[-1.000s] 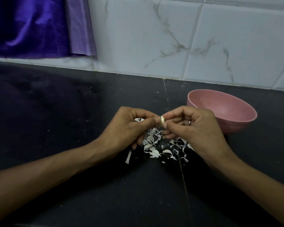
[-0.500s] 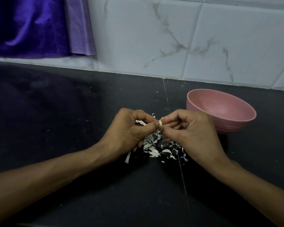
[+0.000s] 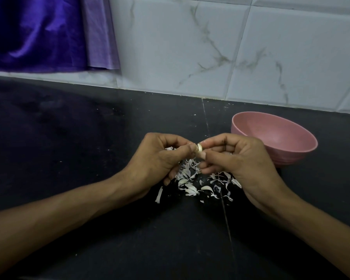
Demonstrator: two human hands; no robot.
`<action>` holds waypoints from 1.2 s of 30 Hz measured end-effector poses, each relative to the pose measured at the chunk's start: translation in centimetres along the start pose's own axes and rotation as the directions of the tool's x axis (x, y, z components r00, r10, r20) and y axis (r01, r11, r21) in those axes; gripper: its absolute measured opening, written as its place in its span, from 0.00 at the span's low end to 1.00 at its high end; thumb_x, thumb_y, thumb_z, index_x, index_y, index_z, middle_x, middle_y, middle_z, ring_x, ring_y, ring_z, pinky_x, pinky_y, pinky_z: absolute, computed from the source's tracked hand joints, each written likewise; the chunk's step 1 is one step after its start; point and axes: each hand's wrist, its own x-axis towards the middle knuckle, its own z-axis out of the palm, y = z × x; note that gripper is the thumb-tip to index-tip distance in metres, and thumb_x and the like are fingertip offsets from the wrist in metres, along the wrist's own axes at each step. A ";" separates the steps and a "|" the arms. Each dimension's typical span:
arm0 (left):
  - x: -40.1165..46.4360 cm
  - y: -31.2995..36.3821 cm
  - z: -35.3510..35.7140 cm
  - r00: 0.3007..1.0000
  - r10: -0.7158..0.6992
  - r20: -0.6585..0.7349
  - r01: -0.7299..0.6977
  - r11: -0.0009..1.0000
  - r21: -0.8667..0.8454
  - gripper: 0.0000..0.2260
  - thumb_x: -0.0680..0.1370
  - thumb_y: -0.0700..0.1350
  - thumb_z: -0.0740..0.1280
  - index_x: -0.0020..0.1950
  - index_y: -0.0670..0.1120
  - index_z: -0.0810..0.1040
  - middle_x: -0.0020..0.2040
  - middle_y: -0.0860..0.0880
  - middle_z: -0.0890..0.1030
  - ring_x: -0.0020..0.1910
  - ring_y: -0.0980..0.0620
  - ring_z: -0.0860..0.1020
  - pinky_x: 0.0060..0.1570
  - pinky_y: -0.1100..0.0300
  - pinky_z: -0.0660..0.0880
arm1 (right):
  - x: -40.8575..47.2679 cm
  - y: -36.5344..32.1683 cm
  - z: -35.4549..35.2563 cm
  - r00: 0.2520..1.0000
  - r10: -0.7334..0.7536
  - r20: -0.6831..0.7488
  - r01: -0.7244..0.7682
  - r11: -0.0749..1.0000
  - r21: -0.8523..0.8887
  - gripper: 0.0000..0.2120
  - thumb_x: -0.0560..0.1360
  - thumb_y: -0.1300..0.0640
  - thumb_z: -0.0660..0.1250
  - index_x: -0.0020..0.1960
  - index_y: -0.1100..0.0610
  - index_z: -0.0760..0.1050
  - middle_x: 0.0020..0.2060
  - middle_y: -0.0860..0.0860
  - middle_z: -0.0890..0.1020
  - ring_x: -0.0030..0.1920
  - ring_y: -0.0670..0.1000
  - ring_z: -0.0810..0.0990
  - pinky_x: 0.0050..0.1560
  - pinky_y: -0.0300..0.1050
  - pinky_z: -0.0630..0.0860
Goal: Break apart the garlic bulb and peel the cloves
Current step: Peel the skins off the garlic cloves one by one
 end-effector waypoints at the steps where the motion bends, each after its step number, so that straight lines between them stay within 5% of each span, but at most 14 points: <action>1: 0.0 0.0 0.0 1.000 -0.010 0.010 0.010 1.000 -0.011 0.08 0.78 0.44 0.68 0.46 0.40 0.83 0.19 0.52 0.72 0.16 0.58 0.65 0.16 0.67 0.62 | 0.0 0.0 0.0 1.000 0.003 0.000 -0.003 1.000 0.005 0.05 0.70 0.69 0.73 0.47 0.65 0.81 0.35 0.59 0.84 0.34 0.53 0.83 0.36 0.41 0.82; 10: -0.1 -0.2 -0.3 0.995 0.029 0.095 -0.032 0.999 0.032 0.06 0.77 0.47 0.70 0.47 0.48 0.85 0.22 0.45 0.71 0.19 0.51 0.66 0.20 0.65 0.65 | -0.3 0.0 -0.1 0.990 -0.141 -0.032 0.128 0.959 -0.252 0.05 0.71 0.68 0.73 0.42 0.59 0.82 0.34 0.55 0.84 0.34 0.53 0.85 0.35 0.40 0.81; 14: -0.3 -0.2 -0.1 0.995 0.052 0.085 -0.058 0.995 0.080 0.05 0.75 0.48 0.71 0.46 0.48 0.86 0.31 0.32 0.75 0.22 0.46 0.68 0.20 0.63 0.67 | -0.4 0.4 0.2 0.980 -0.193 -0.036 0.167 0.915 -0.366 0.09 0.70 0.70 0.73 0.40 0.56 0.81 0.33 0.55 0.83 0.34 0.59 0.83 0.36 0.52 0.83; 17: -0.5 -0.3 0.1 0.995 0.069 0.074 -0.079 0.987 0.139 0.06 0.75 0.47 0.71 0.47 0.46 0.85 0.28 0.41 0.75 0.21 0.48 0.69 0.20 0.63 0.67 | -0.4 0.7 0.3 0.978 -0.205 -0.023 0.180 0.899 -0.399 0.10 0.70 0.71 0.72 0.39 0.56 0.80 0.32 0.54 0.82 0.32 0.56 0.82 0.33 0.46 0.82; 21: -0.6 -0.5 0.3 0.992 0.119 0.037 -0.124 0.978 0.168 0.05 0.75 0.43 0.72 0.43 0.43 0.85 0.33 0.51 0.78 0.20 0.54 0.71 0.19 0.65 0.67 | -0.6 0.6 0.6 0.975 -0.223 0.003 0.201 0.876 -0.439 0.10 0.68 0.71 0.72 0.39 0.57 0.80 0.32 0.51 0.82 0.28 0.41 0.78 0.31 0.31 0.74; 32: -0.5 -0.6 0.3 0.990 0.143 0.003 -0.140 0.966 0.217 0.04 0.75 0.40 0.73 0.41 0.42 0.85 0.34 0.52 0.79 0.20 0.54 0.72 0.19 0.66 0.66 | -0.7 0.6 0.7 0.970 -0.242 -0.026 0.206 0.873 -0.442 0.11 0.68 0.72 0.73 0.38 0.56 0.80 0.31 0.53 0.83 0.30 0.55 0.82 0.33 0.44 0.81; 36: -0.4 -0.6 0.3 0.991 0.137 -0.003 -0.133 0.966 0.221 0.04 0.75 0.41 0.73 0.41 0.42 0.85 0.34 0.52 0.79 0.20 0.53 0.72 0.20 0.65 0.66 | -0.6 0.6 0.7 0.974 -0.226 -0.032 0.191 0.884 -0.427 0.12 0.68 0.71 0.74 0.38 0.55 0.79 0.31 0.51 0.83 0.30 0.54 0.82 0.33 0.40 0.81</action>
